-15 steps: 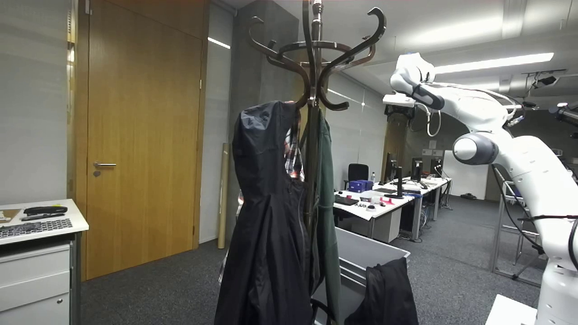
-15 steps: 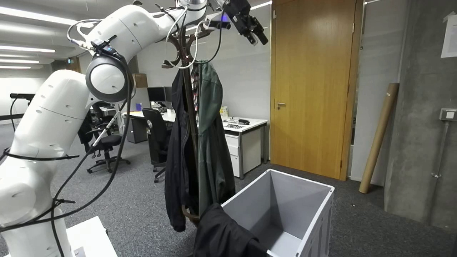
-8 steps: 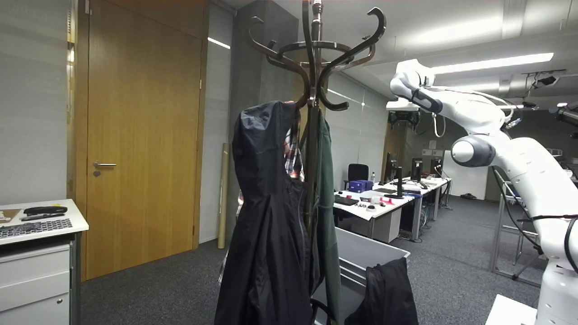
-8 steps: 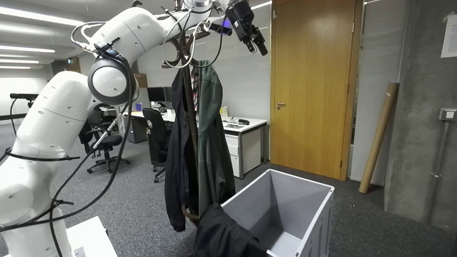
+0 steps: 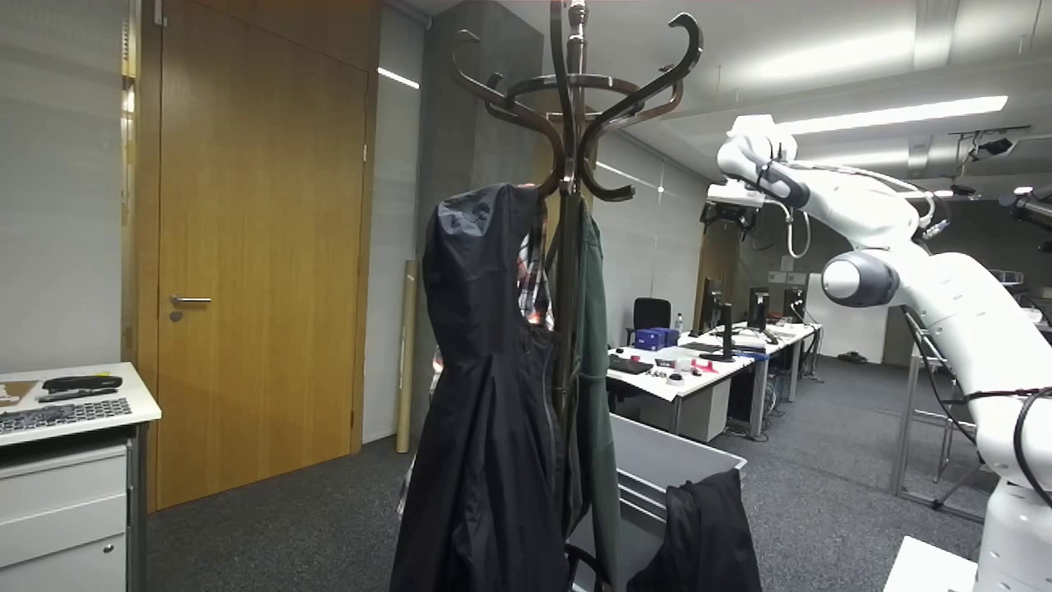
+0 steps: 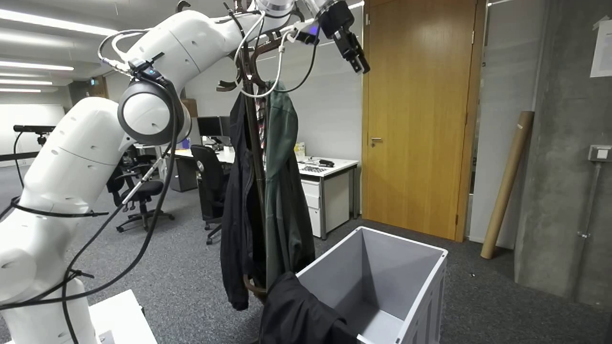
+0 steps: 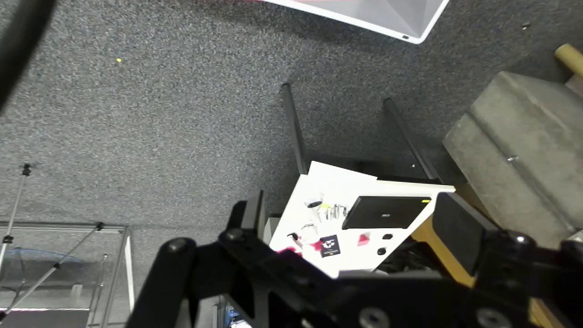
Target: Put the black hoodie in the white container.
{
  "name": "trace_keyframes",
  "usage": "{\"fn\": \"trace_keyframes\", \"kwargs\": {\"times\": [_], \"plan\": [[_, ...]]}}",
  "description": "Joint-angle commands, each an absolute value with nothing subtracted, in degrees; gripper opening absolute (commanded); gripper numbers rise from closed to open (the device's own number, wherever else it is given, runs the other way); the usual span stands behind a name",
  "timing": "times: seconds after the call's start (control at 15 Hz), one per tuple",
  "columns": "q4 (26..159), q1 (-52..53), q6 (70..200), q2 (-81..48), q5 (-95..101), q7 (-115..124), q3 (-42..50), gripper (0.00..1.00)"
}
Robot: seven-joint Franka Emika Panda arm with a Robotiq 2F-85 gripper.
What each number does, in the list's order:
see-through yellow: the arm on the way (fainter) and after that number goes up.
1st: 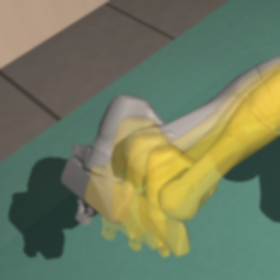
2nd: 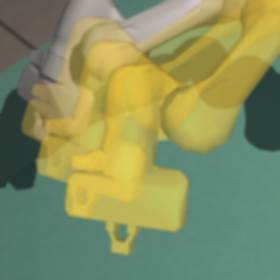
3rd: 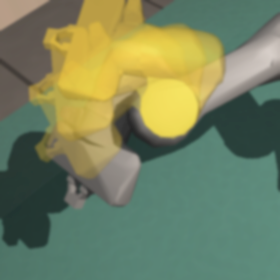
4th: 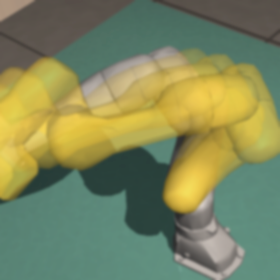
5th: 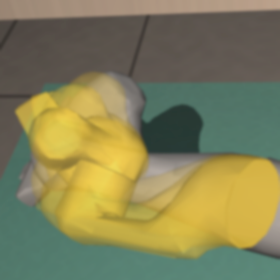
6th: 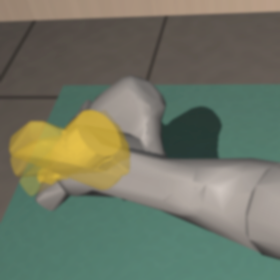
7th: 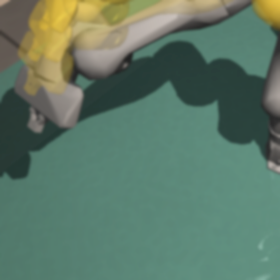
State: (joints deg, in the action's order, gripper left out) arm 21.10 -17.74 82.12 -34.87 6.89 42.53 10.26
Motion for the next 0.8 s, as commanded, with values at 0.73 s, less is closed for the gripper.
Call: {"fn": "trace_keyframes", "kwargs": {"times": [0.73], "plan": [[22.1,-23.1,83.7,-34.9,-5.8,34.2,5.5,1.00]]}}
